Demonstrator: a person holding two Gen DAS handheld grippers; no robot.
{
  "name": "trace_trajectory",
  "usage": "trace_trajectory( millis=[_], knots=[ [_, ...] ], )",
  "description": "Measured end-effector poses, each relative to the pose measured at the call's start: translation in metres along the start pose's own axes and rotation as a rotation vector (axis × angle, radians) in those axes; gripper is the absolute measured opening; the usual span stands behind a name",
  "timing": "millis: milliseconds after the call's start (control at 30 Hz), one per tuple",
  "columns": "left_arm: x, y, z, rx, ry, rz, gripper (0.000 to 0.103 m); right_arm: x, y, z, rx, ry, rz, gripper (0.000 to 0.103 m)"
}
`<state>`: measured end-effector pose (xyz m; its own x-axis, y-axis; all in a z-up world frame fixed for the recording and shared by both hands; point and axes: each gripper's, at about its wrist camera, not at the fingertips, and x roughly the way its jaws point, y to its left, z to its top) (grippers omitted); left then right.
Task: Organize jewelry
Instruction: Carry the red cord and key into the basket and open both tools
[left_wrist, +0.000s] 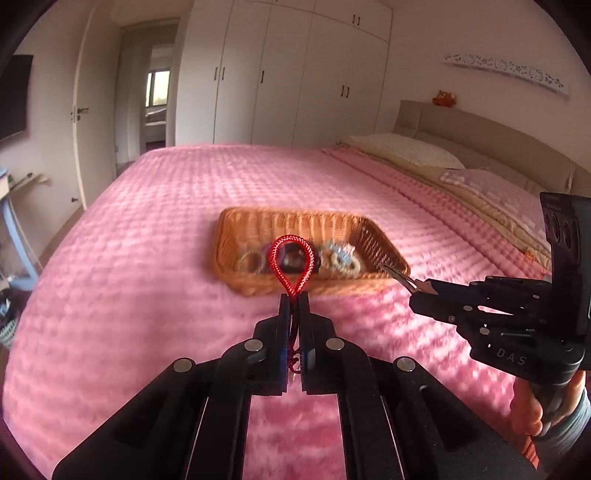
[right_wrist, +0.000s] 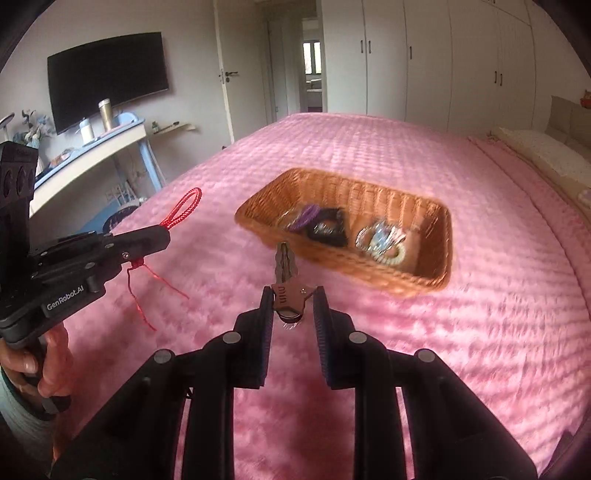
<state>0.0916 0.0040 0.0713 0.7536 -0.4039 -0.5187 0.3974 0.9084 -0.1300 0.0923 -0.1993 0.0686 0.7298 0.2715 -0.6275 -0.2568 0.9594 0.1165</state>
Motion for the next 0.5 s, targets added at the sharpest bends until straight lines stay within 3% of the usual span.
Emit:
trace_trajectory(
  millis=[233,500],
  knots=[
    [0.067,-0.008,0.062,-0.019,-0.033,-0.033,0.002,0.055,-0.054,0.059,0.071,0.023,-0.06,0.019],
    [0.167,0.006,0.077,-0.073,0.075,-0.037,0.002,0.141,-0.101,0.071,0.179,0.182,-0.031,0.019]
  ],
)
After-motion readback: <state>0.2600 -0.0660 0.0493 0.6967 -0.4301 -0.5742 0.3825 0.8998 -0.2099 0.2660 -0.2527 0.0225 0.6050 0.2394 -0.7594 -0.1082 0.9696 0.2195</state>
